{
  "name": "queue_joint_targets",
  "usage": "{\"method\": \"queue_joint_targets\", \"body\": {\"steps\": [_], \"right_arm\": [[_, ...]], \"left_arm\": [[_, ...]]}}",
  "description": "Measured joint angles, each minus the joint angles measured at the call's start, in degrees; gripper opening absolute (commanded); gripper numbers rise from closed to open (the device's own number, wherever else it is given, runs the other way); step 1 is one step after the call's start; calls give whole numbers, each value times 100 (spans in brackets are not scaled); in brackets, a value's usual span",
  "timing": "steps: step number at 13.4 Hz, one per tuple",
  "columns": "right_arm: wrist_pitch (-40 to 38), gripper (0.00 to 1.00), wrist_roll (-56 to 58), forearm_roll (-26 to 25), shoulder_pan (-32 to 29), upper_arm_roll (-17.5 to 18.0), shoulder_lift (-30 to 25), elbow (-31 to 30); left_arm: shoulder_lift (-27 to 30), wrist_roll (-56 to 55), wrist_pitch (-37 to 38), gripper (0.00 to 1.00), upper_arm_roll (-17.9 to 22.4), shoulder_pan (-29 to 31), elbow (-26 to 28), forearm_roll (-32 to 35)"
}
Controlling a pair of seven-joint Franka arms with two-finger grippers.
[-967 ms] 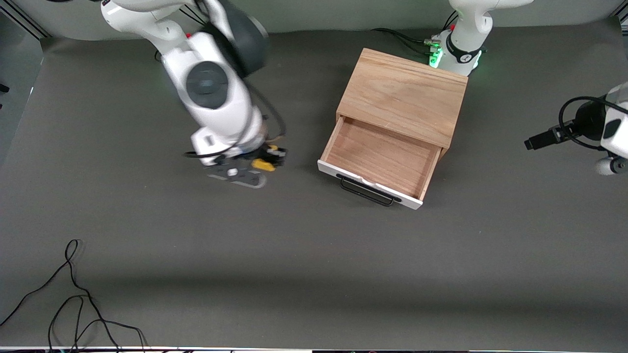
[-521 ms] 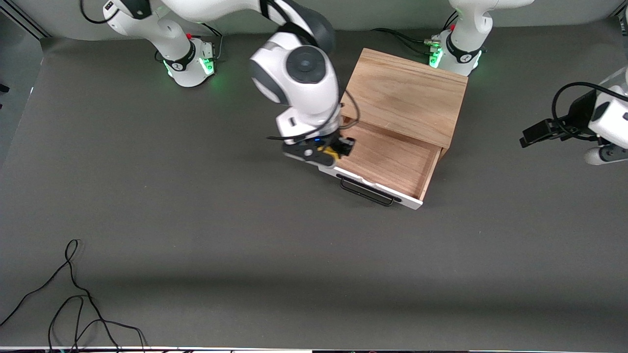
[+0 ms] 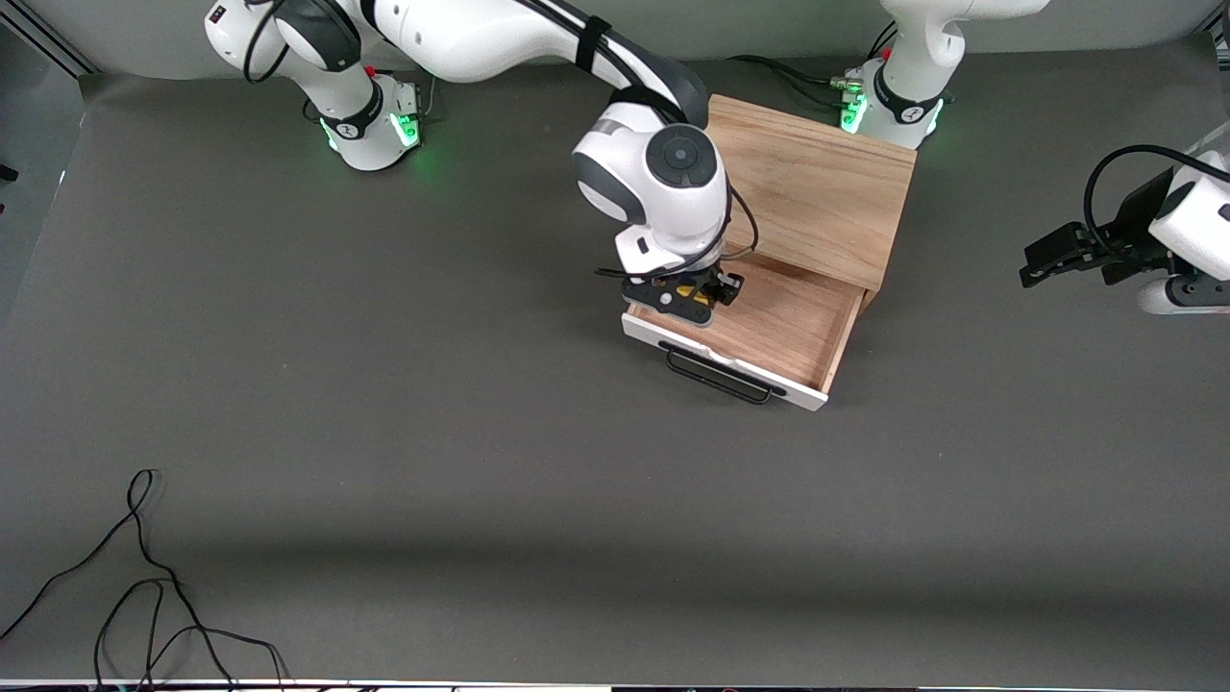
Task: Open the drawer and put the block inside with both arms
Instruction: 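Lower the cube into the drawer and open the right gripper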
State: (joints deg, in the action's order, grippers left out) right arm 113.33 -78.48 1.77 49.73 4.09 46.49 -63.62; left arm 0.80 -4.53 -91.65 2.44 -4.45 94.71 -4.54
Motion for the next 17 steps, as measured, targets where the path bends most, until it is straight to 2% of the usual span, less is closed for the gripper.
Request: {"method": "queue_joint_targets", "body": {"steps": [4,5,6,7,9,10,12,13,17], "right_arm": [[71,0,-10,0,1,-4,201,8],[75,10,-10,0,1,-4,223,9],[76,28,-10,0,1,-4,239,9],[76,54,-10,-1,1,-4,252,9],[76,60,-10,-15,1,-6,271,9],[76,74,-11,-72,1,-6,272,10],[77,75,-11,-192,1,-6,272,17],[78,82,-11,-200,1,-6,272,21],[79,83,-11,-205,2,-6,272,75]], "left_arm": [[-21,236,-38,100,2,-19,4,153],[-31,257,-65,100,0,-40,9,219],[-46,265,-100,100,-3,-62,9,250],[-61,267,-131,100,-6,-72,9,266],[-77,277,-145,100,-38,-56,9,277],[-77,278,-148,100,-129,17,9,285],[-77,278,-150,100,-353,182,8,294],[-77,278,-150,100,-381,187,8,296],[-78,280,-151,100,-340,162,8,303]]}}
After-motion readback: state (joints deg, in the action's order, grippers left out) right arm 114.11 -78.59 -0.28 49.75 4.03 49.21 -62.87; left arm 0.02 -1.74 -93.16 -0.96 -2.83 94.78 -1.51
